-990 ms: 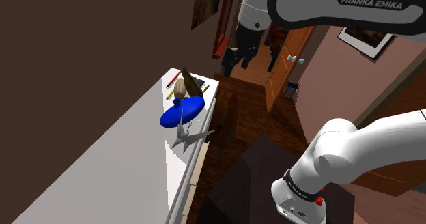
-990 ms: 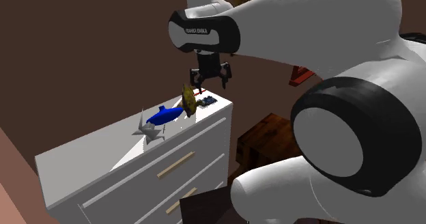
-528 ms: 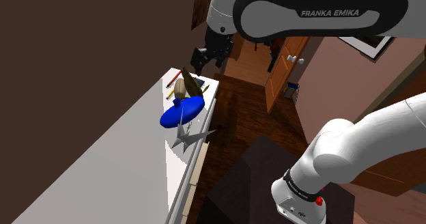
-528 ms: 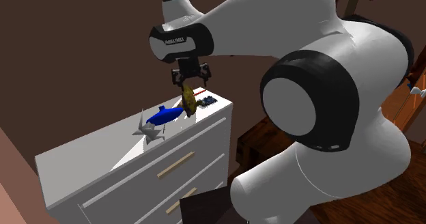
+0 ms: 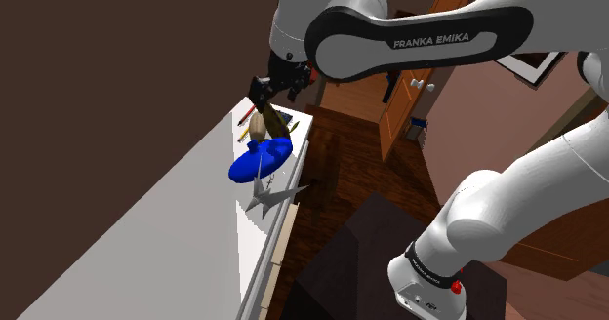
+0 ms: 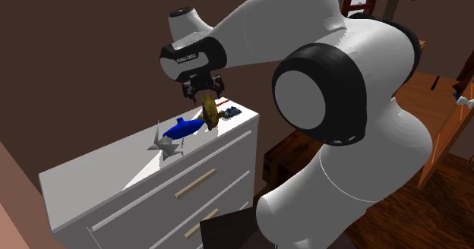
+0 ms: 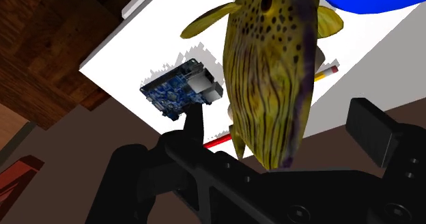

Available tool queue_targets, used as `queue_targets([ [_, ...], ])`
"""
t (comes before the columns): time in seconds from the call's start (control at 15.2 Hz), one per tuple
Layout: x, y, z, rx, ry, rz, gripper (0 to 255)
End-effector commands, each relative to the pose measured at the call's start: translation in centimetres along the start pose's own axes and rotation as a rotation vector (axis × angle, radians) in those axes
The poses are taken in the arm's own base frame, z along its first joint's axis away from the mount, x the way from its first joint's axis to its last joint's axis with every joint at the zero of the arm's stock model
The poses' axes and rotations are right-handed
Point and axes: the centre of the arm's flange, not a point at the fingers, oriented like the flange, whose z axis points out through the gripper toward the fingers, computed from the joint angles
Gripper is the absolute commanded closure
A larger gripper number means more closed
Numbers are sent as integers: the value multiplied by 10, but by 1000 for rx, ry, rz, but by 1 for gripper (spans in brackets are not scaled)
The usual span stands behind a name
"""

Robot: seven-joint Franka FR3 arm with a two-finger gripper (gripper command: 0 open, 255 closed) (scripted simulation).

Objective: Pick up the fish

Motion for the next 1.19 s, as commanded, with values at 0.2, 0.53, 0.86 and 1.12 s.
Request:
queue_targets([
  [0.2, -7, -5, 17, 0, 1, 0, 0],
  [0.53, -7, -5, 18, 0, 1, 0, 255],
  [0.86, -7, -5, 17, 0, 1, 0, 255],
  [1.12, -2, -3, 2, 0, 1, 0, 255],
])
